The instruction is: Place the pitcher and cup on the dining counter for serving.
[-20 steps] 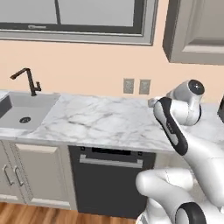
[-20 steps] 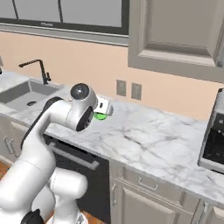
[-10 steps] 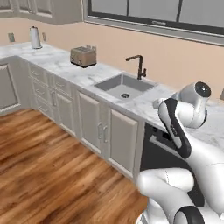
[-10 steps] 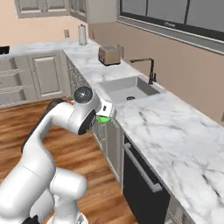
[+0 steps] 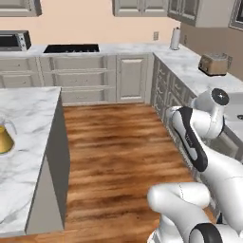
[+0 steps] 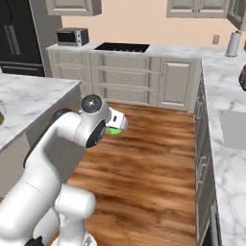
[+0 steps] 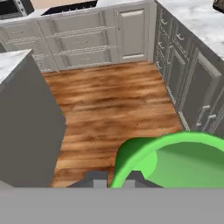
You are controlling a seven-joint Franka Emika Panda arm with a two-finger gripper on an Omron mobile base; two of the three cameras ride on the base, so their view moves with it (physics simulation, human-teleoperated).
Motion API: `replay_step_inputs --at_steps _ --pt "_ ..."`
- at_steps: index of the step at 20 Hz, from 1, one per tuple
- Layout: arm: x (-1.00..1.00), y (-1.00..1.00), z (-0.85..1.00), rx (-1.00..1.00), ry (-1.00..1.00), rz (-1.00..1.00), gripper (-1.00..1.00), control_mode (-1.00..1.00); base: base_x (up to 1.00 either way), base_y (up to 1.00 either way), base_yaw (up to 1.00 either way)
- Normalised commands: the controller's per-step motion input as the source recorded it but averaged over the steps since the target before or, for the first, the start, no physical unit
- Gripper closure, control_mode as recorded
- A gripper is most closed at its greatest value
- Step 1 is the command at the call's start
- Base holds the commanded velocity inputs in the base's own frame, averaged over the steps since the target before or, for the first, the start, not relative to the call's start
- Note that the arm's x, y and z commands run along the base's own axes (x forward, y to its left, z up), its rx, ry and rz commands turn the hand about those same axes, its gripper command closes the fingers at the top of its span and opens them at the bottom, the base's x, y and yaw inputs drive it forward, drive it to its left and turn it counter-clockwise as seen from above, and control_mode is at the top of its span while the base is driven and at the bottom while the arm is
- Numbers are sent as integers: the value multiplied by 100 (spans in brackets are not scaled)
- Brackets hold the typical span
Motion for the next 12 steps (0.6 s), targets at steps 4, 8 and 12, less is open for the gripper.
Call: replay_step_inputs --at_steps 4,8,12 --pt "0 0 0 0 0 0 100 100 23 -11 96" --pt "0 0 0 0 0 0 100 100 52 -14 90" --pt "0 0 0 0 0 0 100 100 94 -73 63"
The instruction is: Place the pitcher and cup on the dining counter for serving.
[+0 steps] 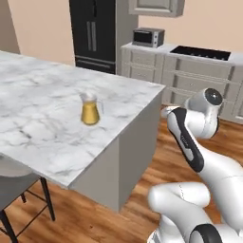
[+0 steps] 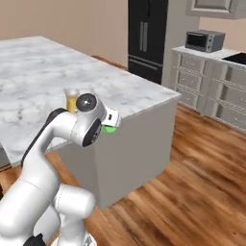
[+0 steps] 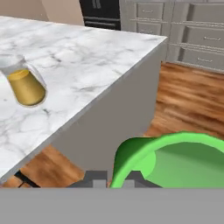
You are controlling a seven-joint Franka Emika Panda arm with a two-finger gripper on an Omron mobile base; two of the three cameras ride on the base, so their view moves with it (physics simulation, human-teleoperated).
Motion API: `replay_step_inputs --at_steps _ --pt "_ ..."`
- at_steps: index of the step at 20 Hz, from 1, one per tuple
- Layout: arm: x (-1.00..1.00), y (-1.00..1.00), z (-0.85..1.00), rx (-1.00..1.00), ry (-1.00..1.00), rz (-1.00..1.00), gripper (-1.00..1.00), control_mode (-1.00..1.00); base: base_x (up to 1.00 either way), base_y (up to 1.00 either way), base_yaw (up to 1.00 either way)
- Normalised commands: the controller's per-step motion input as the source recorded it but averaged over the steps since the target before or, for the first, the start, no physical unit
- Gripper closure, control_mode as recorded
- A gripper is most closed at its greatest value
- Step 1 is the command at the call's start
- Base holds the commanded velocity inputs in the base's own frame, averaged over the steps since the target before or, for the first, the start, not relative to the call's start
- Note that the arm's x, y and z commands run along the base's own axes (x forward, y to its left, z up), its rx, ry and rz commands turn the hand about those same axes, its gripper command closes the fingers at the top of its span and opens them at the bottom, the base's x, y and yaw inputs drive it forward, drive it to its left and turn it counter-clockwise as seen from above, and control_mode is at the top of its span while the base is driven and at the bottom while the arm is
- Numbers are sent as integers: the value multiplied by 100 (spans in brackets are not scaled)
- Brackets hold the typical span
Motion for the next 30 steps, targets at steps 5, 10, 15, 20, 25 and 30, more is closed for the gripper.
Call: replay_step_inputs --at_steps 5,10,15,20,25,30 --pt "0 0 0 0 0 0 100 100 97 -71 53" --pt "0 0 0 0 0 0 100 100 41 -23 79" --pt "0 0 0 0 0 0 100 100 3 -9 96" --pt "0 0 0 0 0 0 100 100 20 -7 85" --pt "0 0 0 0 0 0 100 100 47 -3 13" --pt "0 0 0 0 0 0 100 100 71 0 0"
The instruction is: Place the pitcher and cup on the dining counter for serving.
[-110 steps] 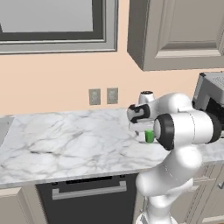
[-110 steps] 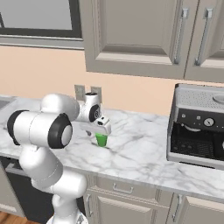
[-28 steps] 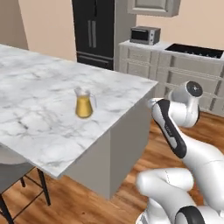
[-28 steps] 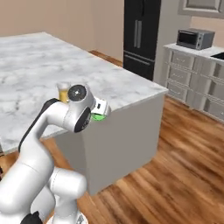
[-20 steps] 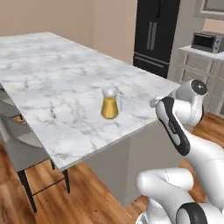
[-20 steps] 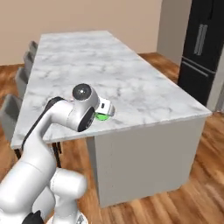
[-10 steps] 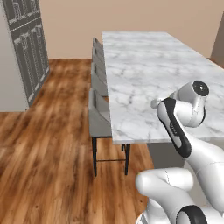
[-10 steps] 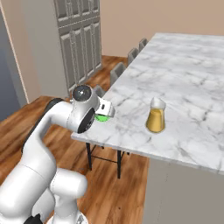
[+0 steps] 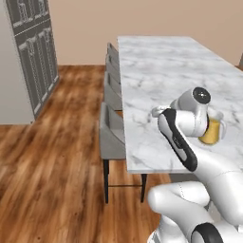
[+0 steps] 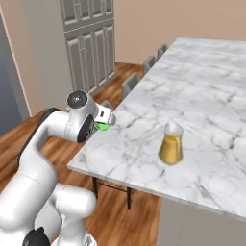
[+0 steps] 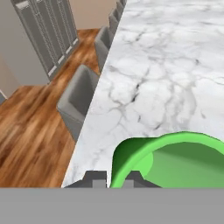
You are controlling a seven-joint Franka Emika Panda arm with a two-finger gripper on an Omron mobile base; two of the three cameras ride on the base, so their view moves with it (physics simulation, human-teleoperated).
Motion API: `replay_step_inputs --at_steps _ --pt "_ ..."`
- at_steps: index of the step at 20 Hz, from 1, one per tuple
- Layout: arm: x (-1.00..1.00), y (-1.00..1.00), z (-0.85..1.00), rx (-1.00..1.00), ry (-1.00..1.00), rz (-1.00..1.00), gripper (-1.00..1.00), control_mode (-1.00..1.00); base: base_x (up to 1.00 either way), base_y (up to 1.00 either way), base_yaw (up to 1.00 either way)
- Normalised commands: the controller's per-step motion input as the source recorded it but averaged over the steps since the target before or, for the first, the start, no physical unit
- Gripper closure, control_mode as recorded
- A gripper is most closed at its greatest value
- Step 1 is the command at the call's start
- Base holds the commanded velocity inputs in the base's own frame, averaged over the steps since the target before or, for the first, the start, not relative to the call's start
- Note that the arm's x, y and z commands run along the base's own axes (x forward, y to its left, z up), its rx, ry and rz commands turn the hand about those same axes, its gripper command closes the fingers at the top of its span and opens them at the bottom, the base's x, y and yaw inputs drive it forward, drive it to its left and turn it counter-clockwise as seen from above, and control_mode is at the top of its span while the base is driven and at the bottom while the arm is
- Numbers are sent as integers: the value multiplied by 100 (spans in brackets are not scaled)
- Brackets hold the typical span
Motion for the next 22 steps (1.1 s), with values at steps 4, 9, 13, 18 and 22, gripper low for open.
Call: replay_step_inputs --at_steps 4,9,13,18,22 --pt "0 0 0 0 0 0 100 100 62 0 0" --pt "0 0 0 0 0 0 100 100 11 31 -29" --pt "8 0 0 0 5 -2 100 -100 18 10 -14" --pt "50 -1 -1 0 43 -7 100 -100 0 0 0" --pt "71 -19 -25 0 56 -3 100 -100 0 0 0"
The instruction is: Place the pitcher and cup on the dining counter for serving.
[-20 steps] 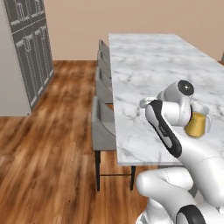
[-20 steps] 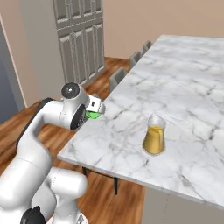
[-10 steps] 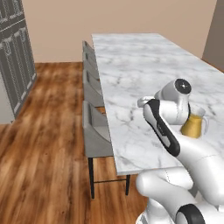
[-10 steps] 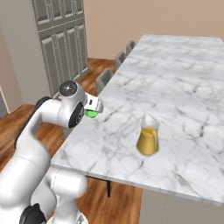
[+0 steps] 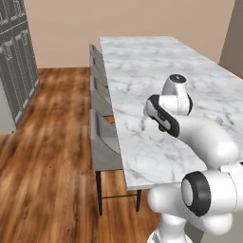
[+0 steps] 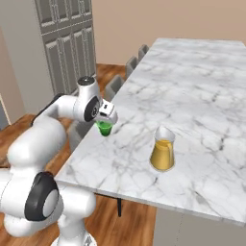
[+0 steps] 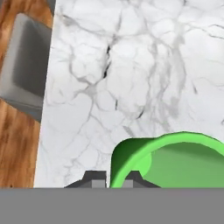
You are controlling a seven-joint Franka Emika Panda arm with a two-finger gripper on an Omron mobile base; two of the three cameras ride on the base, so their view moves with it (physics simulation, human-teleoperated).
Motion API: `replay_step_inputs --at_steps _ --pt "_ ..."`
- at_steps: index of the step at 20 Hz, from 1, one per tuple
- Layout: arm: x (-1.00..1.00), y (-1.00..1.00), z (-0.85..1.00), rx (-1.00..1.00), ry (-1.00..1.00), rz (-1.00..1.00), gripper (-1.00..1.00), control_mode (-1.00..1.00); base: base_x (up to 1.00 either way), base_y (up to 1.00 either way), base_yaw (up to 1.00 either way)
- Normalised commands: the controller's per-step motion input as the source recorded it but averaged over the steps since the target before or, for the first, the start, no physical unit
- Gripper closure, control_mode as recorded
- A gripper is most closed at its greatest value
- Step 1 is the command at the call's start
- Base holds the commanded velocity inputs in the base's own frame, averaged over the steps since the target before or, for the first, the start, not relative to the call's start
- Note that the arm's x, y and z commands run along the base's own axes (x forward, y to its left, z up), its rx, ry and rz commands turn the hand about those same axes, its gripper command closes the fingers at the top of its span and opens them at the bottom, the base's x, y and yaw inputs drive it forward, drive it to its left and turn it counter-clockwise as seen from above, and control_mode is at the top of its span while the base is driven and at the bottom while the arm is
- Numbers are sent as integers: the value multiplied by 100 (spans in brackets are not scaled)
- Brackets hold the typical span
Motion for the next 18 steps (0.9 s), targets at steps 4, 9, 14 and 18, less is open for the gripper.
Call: replay_step_inputs --at_steps 4,9,14,18 --pt "66 -51 -55 -1 34 -2 100 -100 0 0 0" --pt "61 -49 -59 -5 19 0 100 -100 0 0 0" --pt "50 -11 -53 -5 13 0 100 -100 0 0 0" --pt "35 -19 -82 -9 9 0 100 -100 0 0 0"
